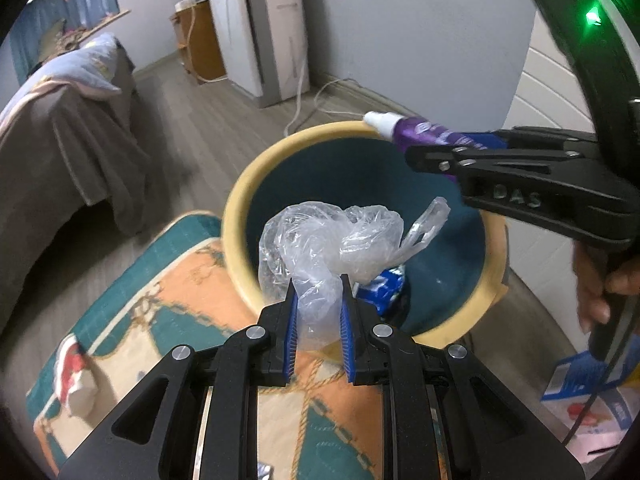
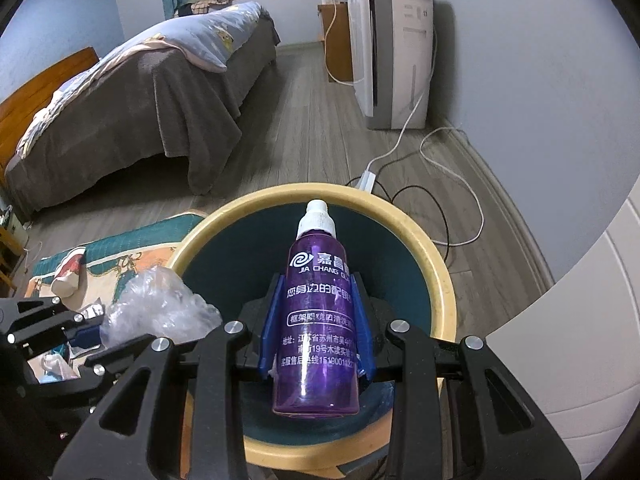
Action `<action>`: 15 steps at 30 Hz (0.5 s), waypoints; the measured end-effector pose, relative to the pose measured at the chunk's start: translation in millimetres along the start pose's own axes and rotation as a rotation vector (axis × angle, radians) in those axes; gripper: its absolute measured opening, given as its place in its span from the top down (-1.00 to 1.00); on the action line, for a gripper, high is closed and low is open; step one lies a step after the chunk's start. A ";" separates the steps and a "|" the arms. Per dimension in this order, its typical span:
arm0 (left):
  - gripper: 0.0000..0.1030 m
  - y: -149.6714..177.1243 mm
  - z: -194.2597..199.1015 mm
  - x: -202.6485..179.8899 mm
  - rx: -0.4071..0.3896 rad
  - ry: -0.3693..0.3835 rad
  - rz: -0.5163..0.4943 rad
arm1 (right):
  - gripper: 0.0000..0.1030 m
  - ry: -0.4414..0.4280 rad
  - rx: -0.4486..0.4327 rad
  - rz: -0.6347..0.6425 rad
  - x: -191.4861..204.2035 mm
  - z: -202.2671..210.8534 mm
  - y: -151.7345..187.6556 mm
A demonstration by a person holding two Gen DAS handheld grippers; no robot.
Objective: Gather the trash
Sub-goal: 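Carry bottle and bag over the bin and open both tools to drop them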
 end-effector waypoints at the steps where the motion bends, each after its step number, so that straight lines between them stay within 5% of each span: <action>1: 0.62 -1.0 -2.7 -0.9 0.002 0.001 -0.005 | 0.38 -0.002 0.008 -0.003 -0.9 -2.6 0.8; 3: 0.60 -1.7 -9.2 -1.5 0.008 -0.009 -0.017 | 0.38 -0.011 0.022 -0.017 -2.4 -7.9 1.1; 7: 0.04 -4.7 -11.6 0.4 -0.004 -0.018 -0.002 | 0.30 -0.029 0.028 -0.066 -6.4 -12.6 -0.8; 13: -0.81 -4.9 4.7 16.8 -0.060 -0.069 0.082 | -0.17 -0.015 0.010 -0.069 -8.3 -6.7 -1.9; 15: -0.85 -3.8 14.6 27.7 -0.081 -0.097 0.139 | -0.47 -0.018 0.009 -0.080 -9.3 -4.4 -0.9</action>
Point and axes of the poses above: each gripper's, at about its wrist camera, not at the fingertips, and z roughly against the way its jaws point, x to its left, y to its underside, the point moved 4 cm from there along -z, roughly the way its jaws point, and after that the axes turned 9 degrees about -x, right-handed, at the moved point
